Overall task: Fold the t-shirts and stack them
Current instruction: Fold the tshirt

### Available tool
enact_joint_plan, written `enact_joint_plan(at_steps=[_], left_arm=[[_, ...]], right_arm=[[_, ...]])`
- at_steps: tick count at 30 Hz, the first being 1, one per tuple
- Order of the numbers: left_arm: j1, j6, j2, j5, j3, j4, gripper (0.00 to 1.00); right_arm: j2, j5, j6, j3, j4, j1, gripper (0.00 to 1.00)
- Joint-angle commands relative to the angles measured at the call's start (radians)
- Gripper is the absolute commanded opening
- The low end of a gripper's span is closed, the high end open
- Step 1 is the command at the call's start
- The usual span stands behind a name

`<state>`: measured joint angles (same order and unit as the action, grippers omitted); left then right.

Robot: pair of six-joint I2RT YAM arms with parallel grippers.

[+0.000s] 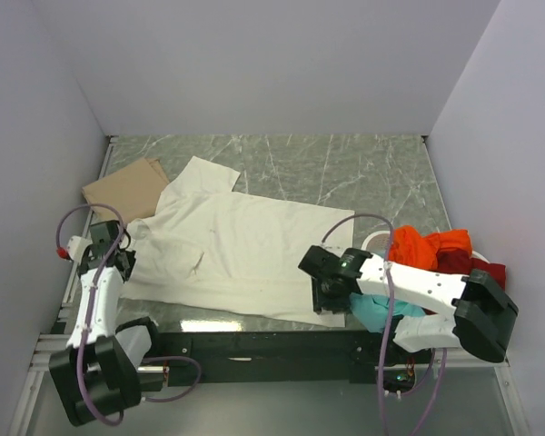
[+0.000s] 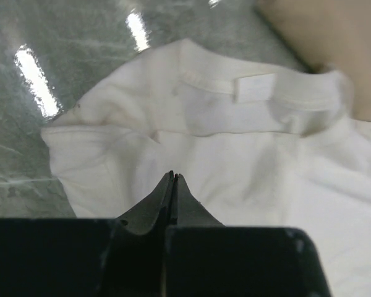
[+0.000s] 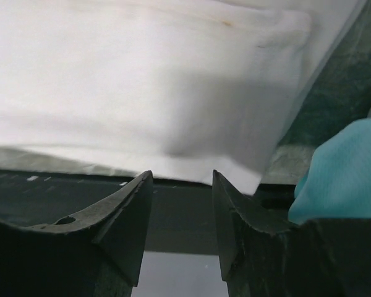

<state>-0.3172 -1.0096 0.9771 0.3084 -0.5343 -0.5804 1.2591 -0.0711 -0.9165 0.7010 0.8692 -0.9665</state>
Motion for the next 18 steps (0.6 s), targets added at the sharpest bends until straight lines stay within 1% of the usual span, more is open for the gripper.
enact_joint_plan(at_steps=[1,2,4,6,8,9,10,11,12,13,14,15,16,17,18], left_arm=[[0.004,0.02,-0.113,-0.008,-0.081,-0.064,0.03],[0.006,0.019,-0.133,-0.021,-0.085,-0.062,0.03],[0.013,0.037,-0.162,-0.087,-0.087,-0.018,0.0],[0.033,0.055,-0.161,-0.133,-0.076,0.025,0.0],[0.056,0.062,-0.141,-0.204,-0.046,0.121,0.0],[0.087,0.074,-0.131,-0.234,-0.024,0.17,0.0],[0.11,0.077,-0.103,-0.282,-0.018,0.248,0.0],[0.136,0.078,-0.083,-0.296,-0.012,0.293,0.0],[0.189,0.089,-0.057,-0.301,-0.012,0.33,0.0],[0.217,0.098,0.002,-0.324,-0.015,0.367,0.0],[0.243,0.108,0.038,-0.36,-0.019,0.442,0.0],[0.292,0.129,0.072,-0.376,-0.027,0.471,0.0],[0.311,0.14,0.137,-0.388,-0.038,0.505,0.0],[0.313,0.149,0.165,-0.416,-0.041,0.552,0.0],[0.351,0.158,0.188,-0.425,-0.036,0.574,0.0]], right_arm=[[-0.05,-0.021,0.05,0.13,0.05,-0.008,0.51],[-0.055,-0.024,0.059,0.149,0.05,-0.008,0.51],[-0.055,-0.029,0.071,0.193,0.021,-0.008,0.52],[-0.034,-0.035,0.09,0.209,-0.045,0.002,0.52],[-0.003,-0.038,0.114,0.227,-0.102,0.011,0.52],[0.031,-0.05,0.12,0.235,-0.16,0.018,0.52],[0.048,-0.056,0.128,0.247,-0.188,0.023,0.52],[0.086,-0.061,0.145,0.255,-0.214,0.028,0.52],[0.104,-0.076,0.151,0.264,-0.264,0.031,0.52],[0.121,-0.079,0.157,0.273,-0.292,0.034,0.52],[0.137,-0.079,0.168,0.278,-0.318,0.038,0.52],[0.173,-0.082,0.172,0.282,-0.372,0.043,0.52],[0.189,-0.087,0.176,0.284,-0.4,0.049,0.51],[0.209,-0.085,0.183,0.288,-0.421,0.054,0.51],[0.247,-0.084,0.186,0.293,-0.452,0.057,0.51]])
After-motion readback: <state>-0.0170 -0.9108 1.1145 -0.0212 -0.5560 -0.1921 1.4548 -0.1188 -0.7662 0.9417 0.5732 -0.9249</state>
